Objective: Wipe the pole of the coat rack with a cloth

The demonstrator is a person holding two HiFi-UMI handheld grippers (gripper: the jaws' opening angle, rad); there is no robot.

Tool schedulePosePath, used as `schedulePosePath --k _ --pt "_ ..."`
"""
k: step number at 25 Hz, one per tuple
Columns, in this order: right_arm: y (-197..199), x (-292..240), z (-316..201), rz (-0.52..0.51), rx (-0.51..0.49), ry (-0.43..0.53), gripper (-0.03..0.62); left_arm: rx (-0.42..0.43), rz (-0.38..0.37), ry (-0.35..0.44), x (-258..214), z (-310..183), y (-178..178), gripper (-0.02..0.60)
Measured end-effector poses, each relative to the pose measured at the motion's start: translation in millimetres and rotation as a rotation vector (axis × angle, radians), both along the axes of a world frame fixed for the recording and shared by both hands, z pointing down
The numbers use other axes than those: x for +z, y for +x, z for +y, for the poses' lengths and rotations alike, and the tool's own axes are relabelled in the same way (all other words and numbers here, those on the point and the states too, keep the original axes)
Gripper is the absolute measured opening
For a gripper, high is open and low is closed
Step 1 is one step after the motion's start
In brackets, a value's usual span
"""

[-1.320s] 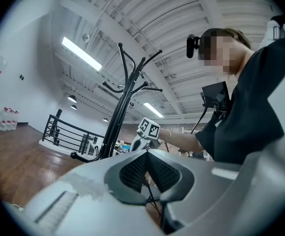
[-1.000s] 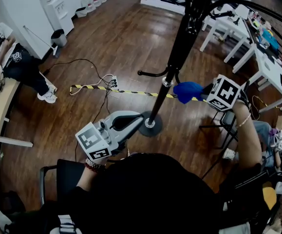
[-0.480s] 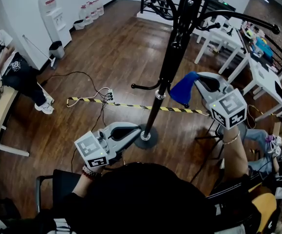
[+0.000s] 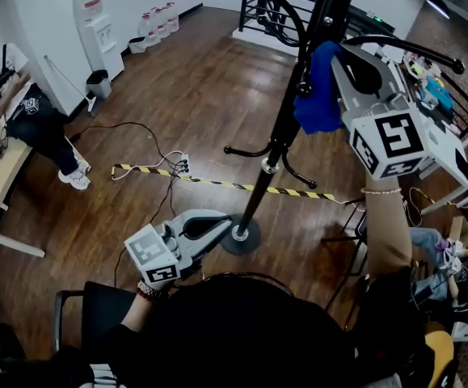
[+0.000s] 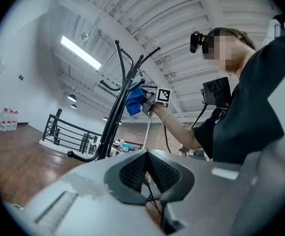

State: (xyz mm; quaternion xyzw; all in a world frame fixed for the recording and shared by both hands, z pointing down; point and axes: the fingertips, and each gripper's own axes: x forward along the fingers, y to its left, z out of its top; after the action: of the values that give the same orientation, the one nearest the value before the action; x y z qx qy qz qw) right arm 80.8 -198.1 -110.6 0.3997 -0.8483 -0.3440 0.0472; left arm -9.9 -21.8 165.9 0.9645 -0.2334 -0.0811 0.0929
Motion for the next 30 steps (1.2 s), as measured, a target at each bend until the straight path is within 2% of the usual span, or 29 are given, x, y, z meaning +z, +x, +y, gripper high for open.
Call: schedulePosePath --k 2,4,8,10,14,17,22,26,28,30 --pt "-8 4 -3 0.002 -0.012 -0.024 0.023 -0.021 0.009 0.002 -1 0 -5 0.006" --pt "-14 11 1 0.003 -0.075 -0.082 0.023 -0.043 0.014 0.003 -1 1 -10 0.006" --pt "-24 15 15 -0.087 -0.289 -0.259 0.023 -0.068 0.025 0.0 -1 2 -20 0.006" --pt "-29 11 27 -0.129 -0.391 -0.315 0.023 -0.069 0.02 0.0 0 1 -22 0.006" --pt "-37 0 58 -0.141 -0.493 -0.301 0.023 -0.061 -0.007 0.028 -4 -2 -19 0.006" --pt "-38 -8 80 -0.148 -0.522 -0.26 0.023 -0.039 -0.006 0.039 -7 -3 -10 0.006" --pt "-37 -2 107 -0.139 -0.5 -0.152 0.023 -0.02 -0.021 0.023 -2 -3 -7 0.006" --pt "-39 21 120 -0.116 -0.496 -0.157 0.023 -0.01 -0.023 0.024 -4 -2 -3 0.006" --pt "-40 32 117 -0.108 -0.467 -0.146 0.023 -0.006 -0.035 0.039 -8 -4 1 0.006" --pt "-40 44 112 -0.107 -0.393 -0.072 0.023 0.003 -0.056 0.063 -12 -8 9 0.006"
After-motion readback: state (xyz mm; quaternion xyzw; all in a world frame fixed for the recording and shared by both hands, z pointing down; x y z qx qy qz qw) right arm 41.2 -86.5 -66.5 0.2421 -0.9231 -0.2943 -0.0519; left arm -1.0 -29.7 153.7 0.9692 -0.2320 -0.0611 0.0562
